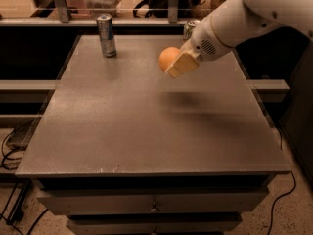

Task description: Move orange near redbull can

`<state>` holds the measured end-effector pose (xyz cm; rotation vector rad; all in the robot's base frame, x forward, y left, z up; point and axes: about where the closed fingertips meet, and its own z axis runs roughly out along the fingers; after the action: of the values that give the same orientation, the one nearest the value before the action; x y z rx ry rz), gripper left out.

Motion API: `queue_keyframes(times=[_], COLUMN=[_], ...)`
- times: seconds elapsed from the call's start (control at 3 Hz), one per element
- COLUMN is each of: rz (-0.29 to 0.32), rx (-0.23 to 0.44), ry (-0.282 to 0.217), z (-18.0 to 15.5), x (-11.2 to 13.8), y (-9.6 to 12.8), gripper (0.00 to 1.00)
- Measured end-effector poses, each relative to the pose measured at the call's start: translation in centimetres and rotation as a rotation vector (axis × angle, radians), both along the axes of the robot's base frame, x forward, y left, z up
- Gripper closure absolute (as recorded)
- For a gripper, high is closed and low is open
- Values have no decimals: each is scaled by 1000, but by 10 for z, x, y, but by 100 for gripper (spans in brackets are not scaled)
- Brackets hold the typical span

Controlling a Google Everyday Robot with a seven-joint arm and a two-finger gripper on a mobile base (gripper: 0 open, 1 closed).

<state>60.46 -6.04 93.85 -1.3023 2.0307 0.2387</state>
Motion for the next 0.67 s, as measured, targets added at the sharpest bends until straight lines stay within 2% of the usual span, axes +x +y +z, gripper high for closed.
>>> queue_keyframes(times=[0.33, 0.67], rz=[0, 0], rx=[53, 53], ry=[7, 7], z=[-17, -17], x=[42, 42], y=[38, 38], gripper=[100, 100])
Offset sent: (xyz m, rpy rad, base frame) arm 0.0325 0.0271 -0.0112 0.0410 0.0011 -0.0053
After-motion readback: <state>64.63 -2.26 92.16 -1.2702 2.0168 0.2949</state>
